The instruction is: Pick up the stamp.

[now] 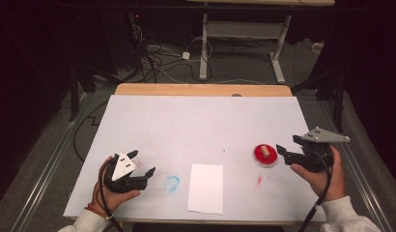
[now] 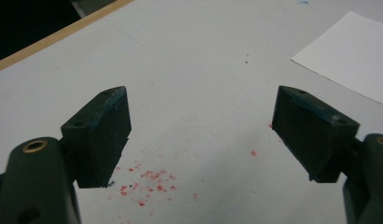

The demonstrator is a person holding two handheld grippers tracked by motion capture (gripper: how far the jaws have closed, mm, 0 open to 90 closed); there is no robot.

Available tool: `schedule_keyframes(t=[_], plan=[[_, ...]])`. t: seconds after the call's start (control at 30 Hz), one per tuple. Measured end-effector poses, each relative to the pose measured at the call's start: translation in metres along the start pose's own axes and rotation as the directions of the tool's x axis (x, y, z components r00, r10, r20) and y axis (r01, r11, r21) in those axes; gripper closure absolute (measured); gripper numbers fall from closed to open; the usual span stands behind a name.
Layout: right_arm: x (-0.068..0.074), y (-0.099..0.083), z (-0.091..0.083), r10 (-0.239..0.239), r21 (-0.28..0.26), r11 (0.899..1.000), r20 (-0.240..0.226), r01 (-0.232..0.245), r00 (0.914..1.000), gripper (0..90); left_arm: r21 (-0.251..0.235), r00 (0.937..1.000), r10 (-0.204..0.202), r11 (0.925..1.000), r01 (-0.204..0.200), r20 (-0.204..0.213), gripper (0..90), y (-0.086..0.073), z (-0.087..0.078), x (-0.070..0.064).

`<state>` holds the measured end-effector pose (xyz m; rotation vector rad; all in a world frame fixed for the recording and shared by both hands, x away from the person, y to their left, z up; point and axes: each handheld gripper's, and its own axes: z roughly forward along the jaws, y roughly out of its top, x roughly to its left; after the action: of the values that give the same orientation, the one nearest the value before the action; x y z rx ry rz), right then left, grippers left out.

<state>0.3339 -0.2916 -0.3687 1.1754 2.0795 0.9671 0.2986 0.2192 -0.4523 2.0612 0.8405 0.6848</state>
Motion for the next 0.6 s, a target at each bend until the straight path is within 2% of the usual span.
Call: schedule_keyframes(t=[0.1, 0.23, 0.27, 0.3, 0.43, 0.6], plan=[[0.001, 0.008, 0.009, 0.011, 0.026, 1.0, -0.01, -0.011, 0.9999, 35.7, 0.011, 1.0, 0.001, 0.9999, -0.001, 0.003, 19.2, 0.0, 0.002, 0.0], [0.003, 0.015, 0.032, 0.024, 0.119, 0.993, -0.015, -0.022, 0.9996, 39.4, 0.016, 1.0, 0.006, 0.9999, -0.006, 0.007, 19.1, 0.0, 0.002, 0.0], [0.003, 0.015, 0.032, 0.024, 0.119, 0.993, -0.015, -0.022, 0.9996, 39.4, 0.017, 1.0, 0.004, 0.9998, -0.005, 0.006, 19.1, 0.0, 0.002, 0.0], [0.003, 0.015, 0.043, 0.032, 0.158, 0.987, -0.016, -0.029, 0.9994, 40.1, 0.019, 1.0, -0.006, 0.9998, 0.006, 0.007, 19.2, 0.0, 0.003, 0.001], [0.005, 0.012, 0.066, 0.026, 0.233, 0.972, -0.015, -0.022, 0.9995, 44.7, 0.03, 0.9998, -0.014, 0.9994, 0.014, 0.013, 19.3, -0.001, 0.005, 0.002], [0.009, 0.006, 0.083, 0.02, 0.303, 0.953, -0.025, -0.012, 0.9995, 49.1, 0.032, 0.9999, -0.009, 0.9995, 0.009, 0.014, 19.3, -0.001, 0.004, 0.002]])
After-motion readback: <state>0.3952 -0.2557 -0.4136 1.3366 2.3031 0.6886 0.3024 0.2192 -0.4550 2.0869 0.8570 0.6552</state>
